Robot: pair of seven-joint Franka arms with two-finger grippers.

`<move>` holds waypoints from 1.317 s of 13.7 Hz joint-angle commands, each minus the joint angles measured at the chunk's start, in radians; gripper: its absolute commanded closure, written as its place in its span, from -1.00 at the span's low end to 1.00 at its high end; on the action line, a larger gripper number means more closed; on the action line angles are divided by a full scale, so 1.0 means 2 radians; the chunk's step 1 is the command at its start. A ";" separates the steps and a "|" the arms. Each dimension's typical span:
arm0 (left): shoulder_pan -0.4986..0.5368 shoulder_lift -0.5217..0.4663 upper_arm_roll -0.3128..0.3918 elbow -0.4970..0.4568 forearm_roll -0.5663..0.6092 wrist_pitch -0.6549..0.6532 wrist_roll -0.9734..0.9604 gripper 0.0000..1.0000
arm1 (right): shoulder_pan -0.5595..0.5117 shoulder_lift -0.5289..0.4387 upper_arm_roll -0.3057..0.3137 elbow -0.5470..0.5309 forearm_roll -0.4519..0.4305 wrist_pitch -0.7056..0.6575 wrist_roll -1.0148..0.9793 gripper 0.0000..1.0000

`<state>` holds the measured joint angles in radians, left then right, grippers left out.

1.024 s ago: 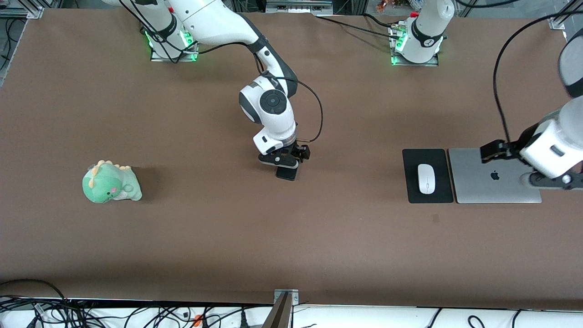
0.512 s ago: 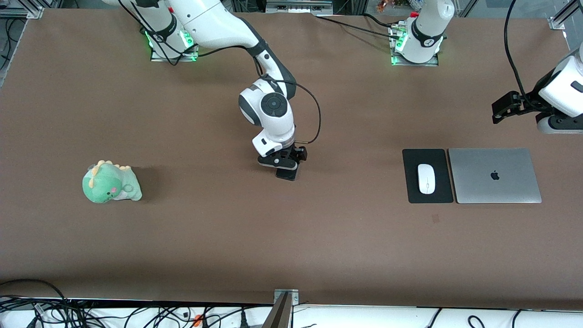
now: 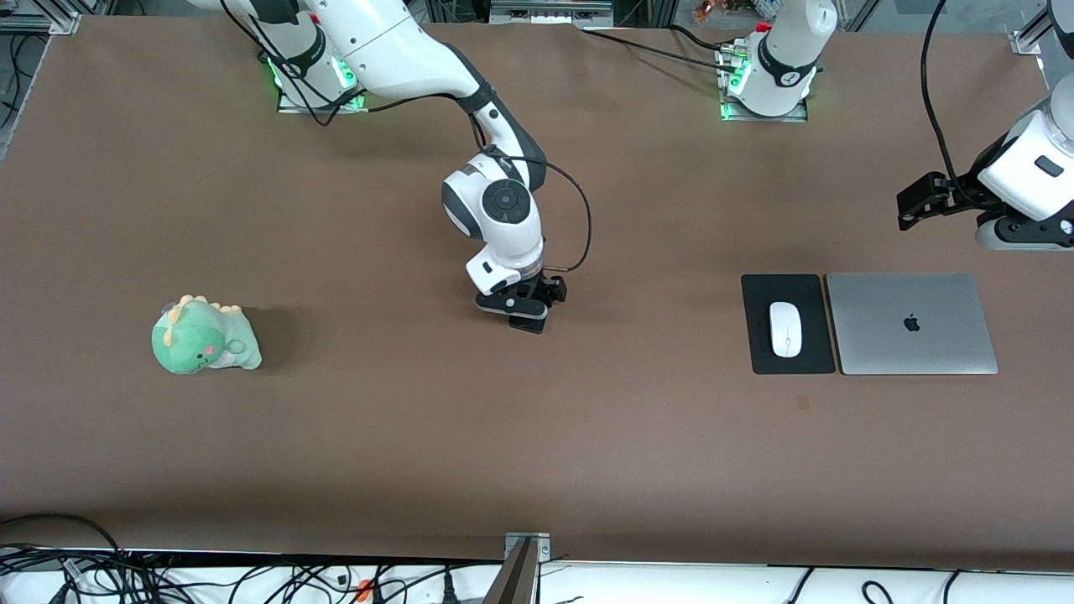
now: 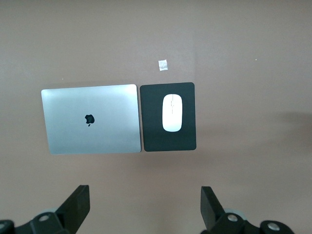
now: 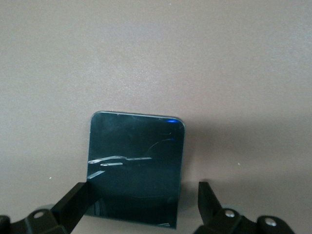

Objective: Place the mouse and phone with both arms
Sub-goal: 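Grasp the black phone with the right gripper and lift it, then carry the phone with the right gripper toward the green plush toy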

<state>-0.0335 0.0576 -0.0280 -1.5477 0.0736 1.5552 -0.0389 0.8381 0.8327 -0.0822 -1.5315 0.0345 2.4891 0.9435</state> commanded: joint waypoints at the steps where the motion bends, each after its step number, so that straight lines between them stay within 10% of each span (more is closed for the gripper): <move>1: -0.002 -0.006 -0.001 0.001 0.000 0.005 0.005 -1.00 | -0.001 0.015 0.000 0.021 -0.002 -0.002 0.004 -1.00; 10: -0.002 -0.007 -0.001 0.001 0.000 -0.001 0.006 -1.00 | -0.001 0.029 0.000 0.042 -0.003 -0.001 0.009 -0.93; 15: -0.001 -0.007 -0.001 0.001 0.000 -0.001 0.006 -1.00 | -0.003 0.029 -0.002 0.042 -0.007 -0.004 -0.012 0.15; 18: -0.001 -0.007 -0.001 0.001 0.000 -0.001 0.006 -1.00 | -0.017 0.014 -0.002 0.042 -0.007 -0.030 -0.030 0.30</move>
<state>-0.0356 0.0574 -0.0291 -1.5461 0.0736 1.5594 -0.0388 0.8312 0.8716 -0.0892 -1.4678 0.0340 2.4756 0.9192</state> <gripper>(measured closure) 0.000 0.194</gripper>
